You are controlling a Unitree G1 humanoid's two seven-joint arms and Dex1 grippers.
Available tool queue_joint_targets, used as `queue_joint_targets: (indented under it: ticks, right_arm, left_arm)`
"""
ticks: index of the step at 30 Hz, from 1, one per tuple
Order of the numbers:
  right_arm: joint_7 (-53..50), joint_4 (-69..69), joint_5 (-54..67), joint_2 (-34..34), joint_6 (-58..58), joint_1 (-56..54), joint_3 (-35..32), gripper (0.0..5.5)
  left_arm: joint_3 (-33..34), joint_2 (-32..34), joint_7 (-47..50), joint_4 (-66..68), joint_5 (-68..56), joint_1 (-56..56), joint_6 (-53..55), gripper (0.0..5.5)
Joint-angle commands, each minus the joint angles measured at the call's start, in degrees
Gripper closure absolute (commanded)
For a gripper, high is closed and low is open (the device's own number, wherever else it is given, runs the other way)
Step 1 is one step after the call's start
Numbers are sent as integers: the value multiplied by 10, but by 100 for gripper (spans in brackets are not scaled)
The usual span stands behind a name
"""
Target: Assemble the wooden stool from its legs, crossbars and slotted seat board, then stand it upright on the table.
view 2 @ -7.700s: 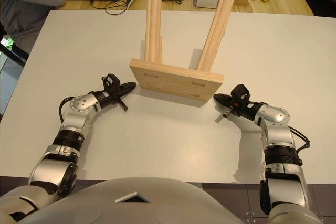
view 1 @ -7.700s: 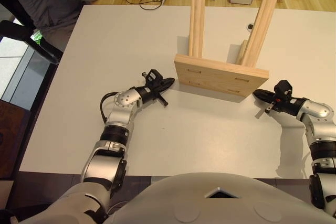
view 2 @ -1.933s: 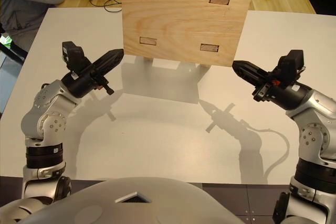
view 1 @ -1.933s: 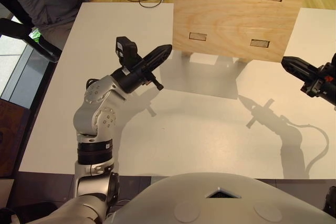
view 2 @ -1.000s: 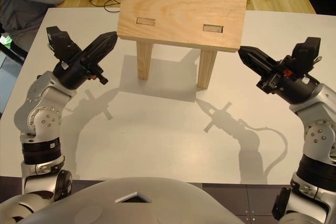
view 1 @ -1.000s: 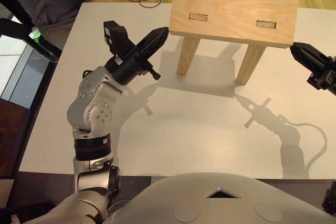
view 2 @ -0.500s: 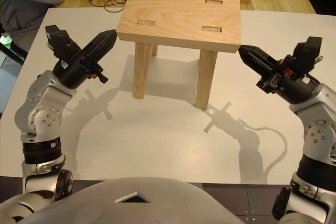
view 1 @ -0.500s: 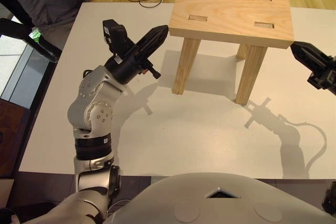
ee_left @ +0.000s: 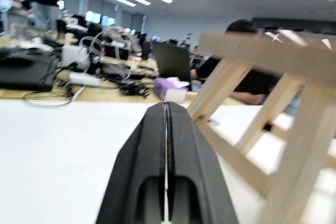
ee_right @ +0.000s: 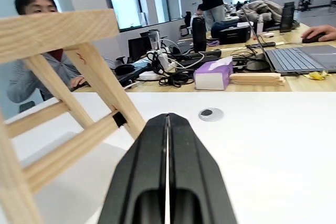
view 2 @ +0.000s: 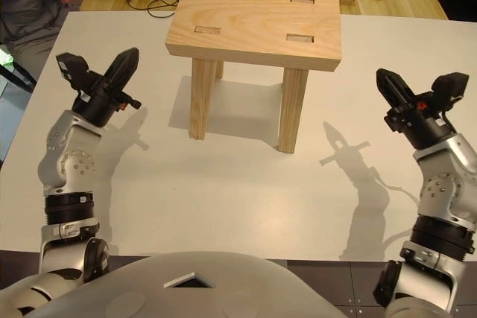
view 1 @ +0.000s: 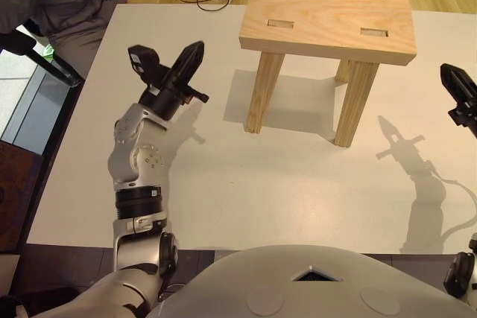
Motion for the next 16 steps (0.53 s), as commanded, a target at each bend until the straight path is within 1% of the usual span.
queue_joint_targets:
  ticks: [1, 5, 8, 11, 16]
  right_arm:
    - [-65, 78, -82, 57, -91, 6, 27, 550]
    - [-160, 238, -176, 97, -218, 5, 40, 550]
    - [-186, 329, -205, 126, -279, 5, 52, 550]
    - [-183, 349, -203, 147, -302, 2, 61, 550]
    - [-182, 343, -184, 164, -291, -1, 56, 550]
  left_arm:
    - [-14, -30, 51, 94, 79, 21, -87, 548]
    - [-28, -76, 94, 189, 127, 18, -172, 548]
    - [-39, -104, 127, 257, 157, 2, -215, 548]
    - [-34, -113, 152, 297, 166, -10, -225, 548]
    - [-35, -114, 159, 308, 173, -4, -237, 548]
